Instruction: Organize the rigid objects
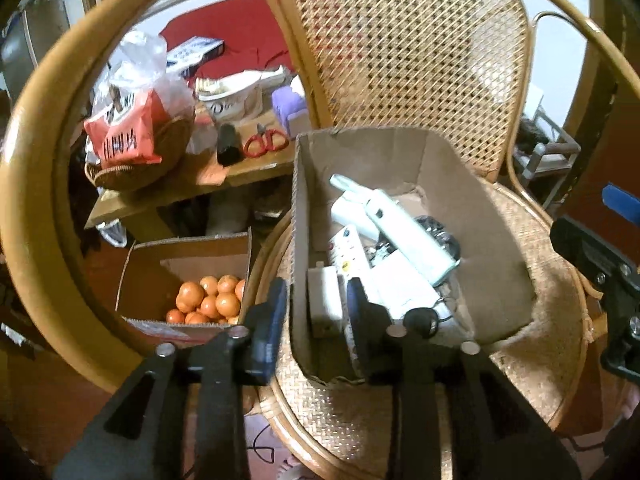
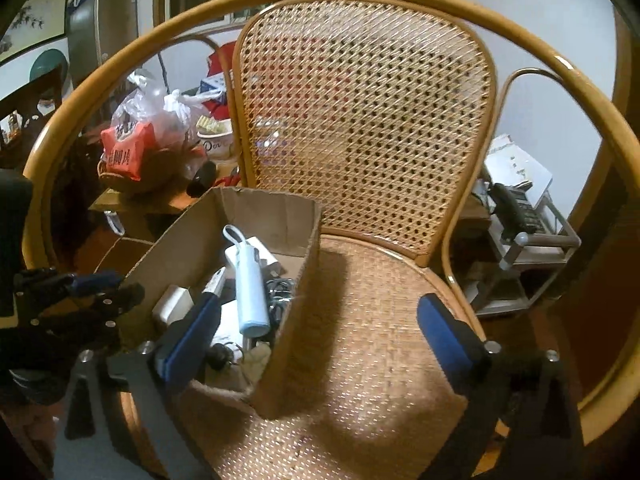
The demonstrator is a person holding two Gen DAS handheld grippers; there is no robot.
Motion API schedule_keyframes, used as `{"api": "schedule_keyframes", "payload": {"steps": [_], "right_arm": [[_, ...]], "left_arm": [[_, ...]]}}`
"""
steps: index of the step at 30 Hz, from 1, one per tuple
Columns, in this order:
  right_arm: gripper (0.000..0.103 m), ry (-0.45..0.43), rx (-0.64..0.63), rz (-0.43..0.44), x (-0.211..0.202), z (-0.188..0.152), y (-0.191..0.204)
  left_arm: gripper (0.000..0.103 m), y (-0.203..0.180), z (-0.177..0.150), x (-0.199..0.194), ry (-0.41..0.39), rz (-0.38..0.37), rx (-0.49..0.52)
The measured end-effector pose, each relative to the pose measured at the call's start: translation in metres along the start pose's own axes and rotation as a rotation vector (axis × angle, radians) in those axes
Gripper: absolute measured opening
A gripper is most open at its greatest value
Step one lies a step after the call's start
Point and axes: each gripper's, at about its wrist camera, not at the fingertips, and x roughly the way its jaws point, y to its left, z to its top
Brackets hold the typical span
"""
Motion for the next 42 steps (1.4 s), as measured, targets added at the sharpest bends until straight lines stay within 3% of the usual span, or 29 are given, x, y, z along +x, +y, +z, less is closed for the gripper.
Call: {"api": "schedule_keyframes", "payload": {"steps": [2, 4, 10, 22, 31, 42], "right_arm": [[0.103, -0.018, 0.007, -0.006, -0.008, -0.003, -0.006], [0.103, -0.034, 0.013, -0.01, -0.015, -0.005, -0.012], [0.103, -0.103, 0.061, -0.021, -0.037, -0.011, -0.032], [0.103, -0.187, 0.115, -0.052, -0.072, -0.031, -0.058], [0.103, -0.193, 0.105, -0.072, -0.082, -0.049, -0.064], [0.103, -0.212, 0.139, -0.095, -0.087, -0.064, -0.068]], "left_arm": [[0.042, -0.002, 0.0, -0.007, -0.028, -0.003, 0.0], [0.061, -0.003, 0.0, -0.015, -0.061, 0.002, 0.002], [0.085, -0.012, -0.002, -0.034, -0.146, 0.03, 0.031], [0.1, -0.019, -0.009, -0.061, -0.274, 0.026, 0.028], [0.101, -0.033, -0.021, -0.074, -0.335, 0.056, 0.076], [0.102, -0.033, -0.042, -0.091, -0.407, 0.099, 0.018]]}}
